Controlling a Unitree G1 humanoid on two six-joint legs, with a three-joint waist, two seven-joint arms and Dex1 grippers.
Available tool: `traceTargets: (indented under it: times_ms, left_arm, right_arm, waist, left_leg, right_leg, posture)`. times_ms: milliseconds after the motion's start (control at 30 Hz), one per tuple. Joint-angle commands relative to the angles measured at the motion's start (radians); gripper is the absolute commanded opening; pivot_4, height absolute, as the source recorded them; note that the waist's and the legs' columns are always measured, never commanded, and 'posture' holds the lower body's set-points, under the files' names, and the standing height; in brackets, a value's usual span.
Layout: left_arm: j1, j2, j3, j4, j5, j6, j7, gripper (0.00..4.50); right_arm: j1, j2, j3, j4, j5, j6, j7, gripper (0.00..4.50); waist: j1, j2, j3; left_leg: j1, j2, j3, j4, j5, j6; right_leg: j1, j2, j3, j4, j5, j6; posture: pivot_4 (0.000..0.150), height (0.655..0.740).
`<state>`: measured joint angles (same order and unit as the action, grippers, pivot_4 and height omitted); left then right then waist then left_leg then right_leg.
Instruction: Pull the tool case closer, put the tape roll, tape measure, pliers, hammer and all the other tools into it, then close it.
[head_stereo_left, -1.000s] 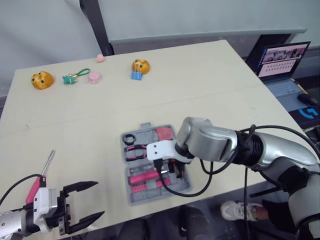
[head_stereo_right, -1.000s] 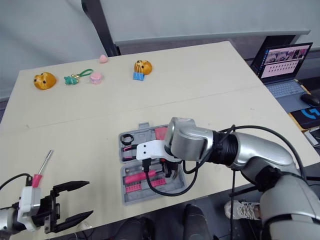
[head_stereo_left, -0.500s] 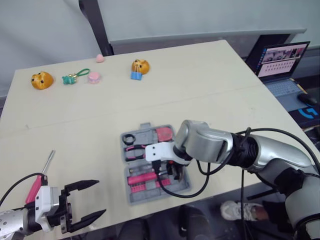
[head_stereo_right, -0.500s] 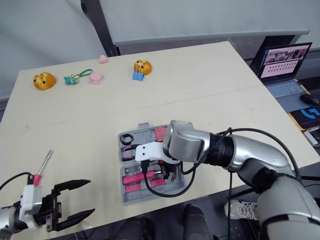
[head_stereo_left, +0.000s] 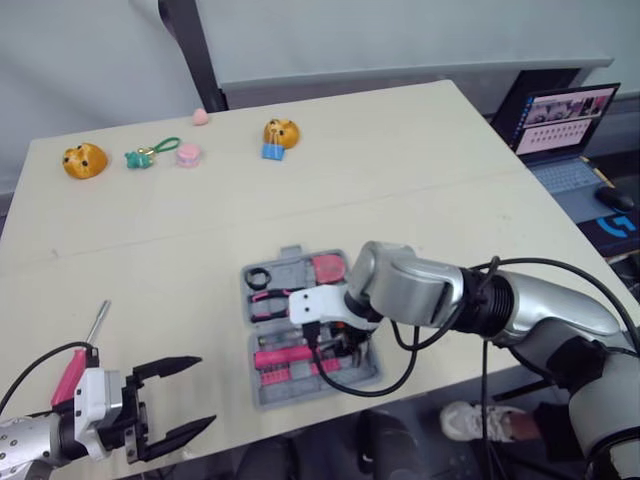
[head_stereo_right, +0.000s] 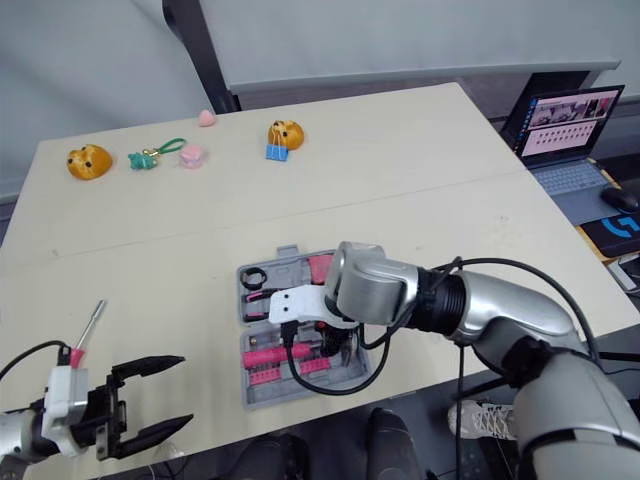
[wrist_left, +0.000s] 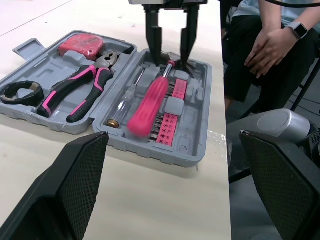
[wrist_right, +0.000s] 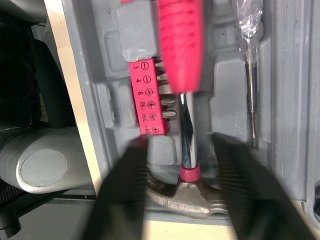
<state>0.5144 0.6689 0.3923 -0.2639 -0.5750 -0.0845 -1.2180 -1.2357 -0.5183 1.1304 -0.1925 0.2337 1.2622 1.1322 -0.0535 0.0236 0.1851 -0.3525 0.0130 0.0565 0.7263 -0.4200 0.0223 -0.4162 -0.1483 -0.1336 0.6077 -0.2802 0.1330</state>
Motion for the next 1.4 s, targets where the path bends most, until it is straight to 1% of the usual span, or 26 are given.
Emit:
traceTargets:
  times_ms: [33, 167, 267, 400, 467, 500, 533, 567, 633, 667, 733, 867, 1000, 1233, 1400]
  left_arm:
    - [-0.001, -0.001, 0.000, -0.024, -0.004, 0.002, 0.004, 4.50]
    - [-0.017, 0.004, -0.002, -0.018, -0.009, 0.011, 0.008, 4.50]
    - [-0.031, 0.001, -0.006, -0.022, -0.007, 0.017, 0.014, 4.50]
    - [-0.034, -0.001, 0.000, -0.032, -0.012, 0.024, 0.023, 4.50]
    - [-0.031, -0.003, 0.004, -0.031, -0.013, 0.022, 0.026, 4.50]
    - [-0.030, -0.002, 0.006, -0.027, -0.010, 0.018, 0.025, 4.50]
    - [-0.029, -0.002, 0.007, -0.023, -0.010, 0.015, 0.024, 4.50]
    - [-0.031, -0.002, 0.009, -0.022, -0.013, 0.016, 0.024, 4.50]
    - [-0.032, 0.001, 0.013, -0.021, -0.018, 0.018, 0.021, 4.50]
    - [-0.034, 0.001, 0.014, -0.022, -0.020, 0.021, 0.023, 4.50]
    - [-0.037, 0.006, 0.016, -0.018, -0.021, 0.022, 0.019, 4.50]
    - [-0.042, 0.008, 0.009, -0.021, -0.020, 0.029, 0.019, 4.50]
    - [-0.052, 0.014, 0.009, -0.022, -0.020, 0.036, 0.017, 4.50]
    - [-0.058, 0.023, 0.018, -0.023, -0.023, 0.044, 0.015, 4.50]
    - [-0.049, 0.019, 0.020, -0.031, -0.022, 0.045, 0.017, 4.50]
  right_arm:
    - [-0.018, -0.022, -0.060, -0.041, 0.022, 0.008, 0.016, 3.63]
    - [-0.022, -0.039, -0.137, -0.068, 0.060, 0.034, 0.025, 3.63]
    - [0.020, -0.050, -0.204, -0.091, 0.089, 0.048, 0.007, 3.63]
    - [0.153, -0.051, -0.361, -0.119, 0.130, 0.023, -0.045, 3.63]
    - [0.260, -0.043, -0.460, -0.124, 0.145, -0.049, -0.080, 3.63]
    - [0.317, -0.037, -0.509, -0.126, 0.151, -0.099, -0.096, 3.15]
    - [0.367, -0.030, -0.549, -0.128, 0.159, -0.143, -0.105, 2.93]
    - [0.419, -0.023, -0.587, -0.135, 0.157, -0.209, -0.118, 2.48]
    - [0.497, -0.007, -0.639, -0.143, 0.155, -0.317, -0.133, 1.47]
    - [0.520, -0.009, -0.644, -0.142, 0.150, -0.334, -0.136, 0.93]
    - [0.551, -0.003, -0.652, -0.129, 0.149, -0.349, -0.141, 0.03]
    - [0.619, 0.002, -0.664, -0.118, 0.148, -0.422, -0.137, 0.03]
    - [0.672, -0.009, -0.627, -0.058, 0.096, -0.562, -0.103, 0.03]
    - [0.681, 0.023, -0.605, 0.035, 0.034, -0.663, -0.089, 0.03]
    - [0.696, 0.022, -0.587, 0.088, -0.017, -0.726, -0.067, 0.03]
  waist:
    - [0.000, 0.000, 0.000]
    - [0.002, 0.000, 0.000]
    - [0.001, 0.000, 0.000]
    - [0.005, -0.002, -0.001]
    - [0.008, -0.002, -0.001]
    - [0.011, -0.003, -0.002]
    - [0.014, -0.003, -0.002]
    - [0.017, -0.003, -0.002]
    - [0.023, -0.004, -0.002]
    - [0.023, -0.003, -0.002]
    - [0.023, -0.003, -0.002]
    - [0.025, -0.004, -0.002]
    - [0.026, -0.004, -0.002]
    - [0.025, -0.004, -0.002]
    - [0.025, -0.004, -0.002]
  left_leg:
    - [0.000, 0.000, 0.000, 0.000, 0.000, 0.000]
    - [0.000, 0.000, 0.000, 0.000, 0.000, 0.000]
    - [0.000, 0.000, 0.000, 0.000, 0.000, 0.000]
    - [0.000, 0.000, -0.001, 0.000, 0.000, 0.000]
    - [0.000, 0.000, -0.001, 0.000, 0.000, 0.000]
    - [0.000, 0.000, -0.001, 0.000, 0.000, 0.000]
    - [0.000, -0.001, -0.001, 0.000, 0.000, 0.000]
    - [0.000, -0.002, 0.000, 0.000, 0.000, 0.000]
    - [0.001, -0.001, 0.000, 0.000, 0.000, 0.000]
    - [0.001, -0.001, 0.001, 0.000, 0.000, 0.000]
    - [0.002, -0.001, 0.003, 0.001, 0.000, 0.000]
    - [0.002, -0.001, 0.002, 0.003, 0.000, 0.000]
    - [0.002, -0.001, 0.002, 0.003, 0.000, 0.000]
    - [0.002, -0.001, 0.002, 0.004, 0.000, 0.000]
    - [0.002, -0.001, 0.002, 0.004, 0.000, 0.000]
  right_leg:
    - [0.000, 0.000, 0.000, 0.000, 0.000, 0.000]
    - [0.000, 0.000, 0.000, 0.000, 0.000, 0.000]
    - [0.000, 0.000, 0.000, 0.000, 0.000, 0.000]
    - [0.000, 0.000, 0.000, 0.000, 0.000, 0.000]
    - [0.000, 0.000, 0.000, 0.000, 0.000, 0.000]
    - [0.000, 0.000, 0.000, 0.000, 0.000, 0.000]
    - [0.001, 0.000, -0.001, 0.000, 0.000, 0.000]
    - [0.001, 0.000, -0.001, 0.000, 0.000, 0.000]
    - [0.001, 0.001, -0.001, 0.000, 0.000, 0.000]
    - [0.001, 0.001, 0.000, 0.000, 0.000, 0.000]
    - [0.001, 0.001, 0.001, 0.001, 0.000, 0.000]
    - [0.002, 0.001, 0.001, 0.002, 0.000, 0.000]
    - [0.002, 0.001, 0.001, 0.002, 0.000, 0.000]
    - [0.002, 0.001, 0.001, 0.003, 0.000, -0.001]
    - [0.002, 0.001, 0.001, 0.002, 0.000, -0.001]
  posture:
    - [0.150, 0.7155]
    - [0.150, 0.7155]
    - [0.150, 0.7155]
    - [0.150, 0.7155]
    - [0.150, 0.7155]
    - [0.150, 0.7155]
    - [0.150, 0.7155]
    - [0.150, 0.7155]
    - [0.150, 0.7155]
    - [0.150, 0.7155]
    - [0.150, 0.7155]
    - [0.150, 0.7155]
    - [0.150, 0.7155]
    - [0.150, 0.7155]
    - [0.150, 0.7155]
